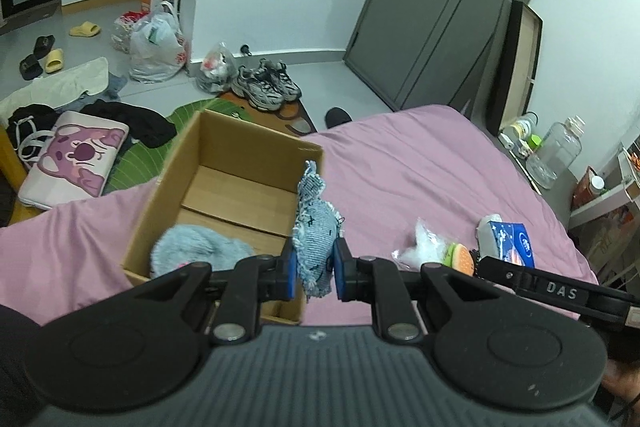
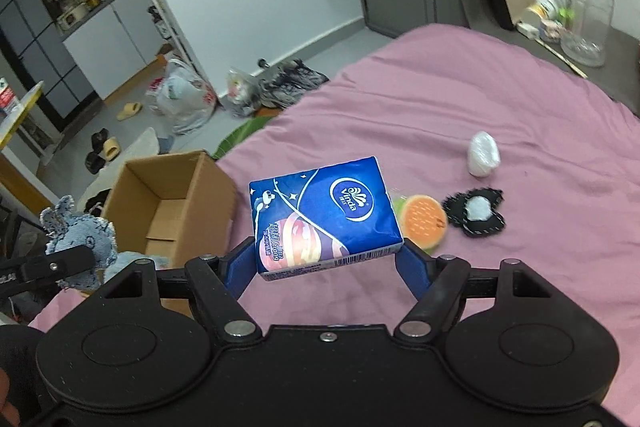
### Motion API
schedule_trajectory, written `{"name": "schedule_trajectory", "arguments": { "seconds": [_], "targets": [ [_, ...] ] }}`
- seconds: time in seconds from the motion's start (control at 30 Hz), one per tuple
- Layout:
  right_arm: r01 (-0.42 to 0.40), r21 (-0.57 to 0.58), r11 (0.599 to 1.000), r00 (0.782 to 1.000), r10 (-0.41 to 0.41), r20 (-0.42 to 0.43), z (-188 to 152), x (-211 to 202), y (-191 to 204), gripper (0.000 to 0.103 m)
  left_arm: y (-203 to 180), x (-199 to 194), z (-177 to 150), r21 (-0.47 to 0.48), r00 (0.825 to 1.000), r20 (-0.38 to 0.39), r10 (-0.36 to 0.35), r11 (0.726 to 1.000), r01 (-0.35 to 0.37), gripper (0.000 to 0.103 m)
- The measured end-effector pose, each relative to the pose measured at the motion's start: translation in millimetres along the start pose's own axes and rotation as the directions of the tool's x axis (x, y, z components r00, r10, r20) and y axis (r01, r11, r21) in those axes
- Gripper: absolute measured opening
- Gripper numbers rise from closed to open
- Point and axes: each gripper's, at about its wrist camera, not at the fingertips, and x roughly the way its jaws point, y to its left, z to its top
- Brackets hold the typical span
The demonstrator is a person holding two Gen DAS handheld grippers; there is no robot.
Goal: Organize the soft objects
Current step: 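Carry the tissue pack with the right gripper while the left gripper carries the denim plush to the box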
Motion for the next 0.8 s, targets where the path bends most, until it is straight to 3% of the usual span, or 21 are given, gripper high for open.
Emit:
{"name": "schedule_trajectory", "arguments": {
  "seconds": [0.8],
  "targets": [
    [-0.052, -0.021, 0.998, 0.995, 0.054, 0.081, 0.7, -1.9, 48.4, 0.072, 69.0, 18.9, 16.5, -0.095, 0.999, -0.008, 0.045, 0.994, -0.046, 0.017]
  ]
}}
